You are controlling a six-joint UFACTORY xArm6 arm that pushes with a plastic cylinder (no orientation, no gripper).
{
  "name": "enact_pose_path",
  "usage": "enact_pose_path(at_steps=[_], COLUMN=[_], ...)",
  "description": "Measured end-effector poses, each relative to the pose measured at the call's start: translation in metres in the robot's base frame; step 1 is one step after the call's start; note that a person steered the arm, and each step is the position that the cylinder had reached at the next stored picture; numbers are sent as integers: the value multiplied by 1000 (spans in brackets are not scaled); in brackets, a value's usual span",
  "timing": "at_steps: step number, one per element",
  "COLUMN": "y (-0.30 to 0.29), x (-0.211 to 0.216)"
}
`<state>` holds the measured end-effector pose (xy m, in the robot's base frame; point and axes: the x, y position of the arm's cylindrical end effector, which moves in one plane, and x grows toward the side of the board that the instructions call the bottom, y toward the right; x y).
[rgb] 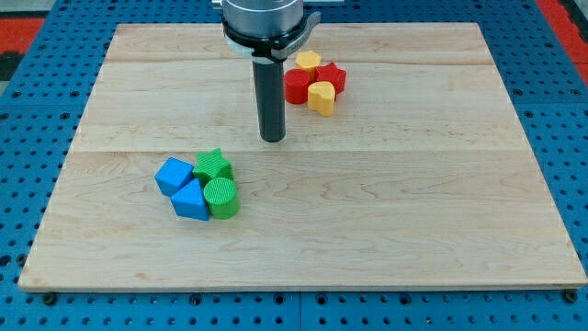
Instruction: Move the group of the blocks left and down a bit
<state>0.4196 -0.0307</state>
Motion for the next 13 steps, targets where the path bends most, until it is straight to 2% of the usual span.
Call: enact_pose_path(at_steps=[6, 8, 9, 10, 11, 13], y=[2, 63, 123, 142, 126, 66], x=[-2, 13, 6, -49, -114, -113])
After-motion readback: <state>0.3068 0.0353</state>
